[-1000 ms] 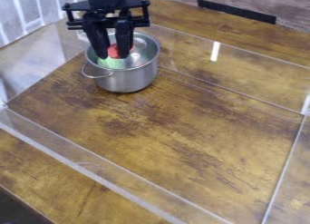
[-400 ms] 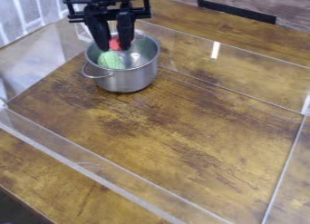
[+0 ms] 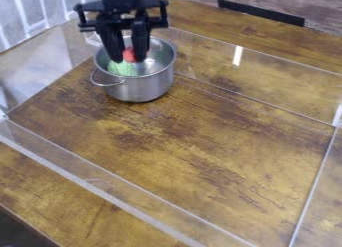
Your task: Move the orange spoon to the left
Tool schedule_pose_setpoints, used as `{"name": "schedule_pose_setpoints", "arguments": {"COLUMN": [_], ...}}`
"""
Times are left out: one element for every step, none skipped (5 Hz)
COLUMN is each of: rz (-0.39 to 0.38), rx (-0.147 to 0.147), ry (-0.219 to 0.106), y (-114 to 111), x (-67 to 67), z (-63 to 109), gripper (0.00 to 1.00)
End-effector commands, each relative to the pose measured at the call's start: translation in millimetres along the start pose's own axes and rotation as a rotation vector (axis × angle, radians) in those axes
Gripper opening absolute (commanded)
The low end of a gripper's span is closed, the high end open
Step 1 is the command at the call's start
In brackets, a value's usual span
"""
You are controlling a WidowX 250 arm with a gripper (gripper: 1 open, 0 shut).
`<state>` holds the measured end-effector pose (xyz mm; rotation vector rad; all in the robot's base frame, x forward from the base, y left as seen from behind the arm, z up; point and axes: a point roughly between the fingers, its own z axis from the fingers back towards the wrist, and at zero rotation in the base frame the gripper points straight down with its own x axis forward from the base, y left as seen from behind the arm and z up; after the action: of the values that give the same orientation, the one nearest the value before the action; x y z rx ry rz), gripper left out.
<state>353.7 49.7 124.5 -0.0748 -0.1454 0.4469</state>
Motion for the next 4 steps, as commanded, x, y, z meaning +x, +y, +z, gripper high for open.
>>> {"name": "schedule_pose_setpoints", "arguments": {"rz": [-0.016,0.004,0.025,0.02], "rx": [-0.031,-0.028,-0.022,-0.021], "ry": [-0.084,-0.086,-0.087,-0.084], "y": [-12,-6,1,9], "x": [15.9,15.6,15.5,18.1], "z": [22.5,24.1,23.7,31.8], "gripper": [0.0,0.0,0.0,0.0]}}
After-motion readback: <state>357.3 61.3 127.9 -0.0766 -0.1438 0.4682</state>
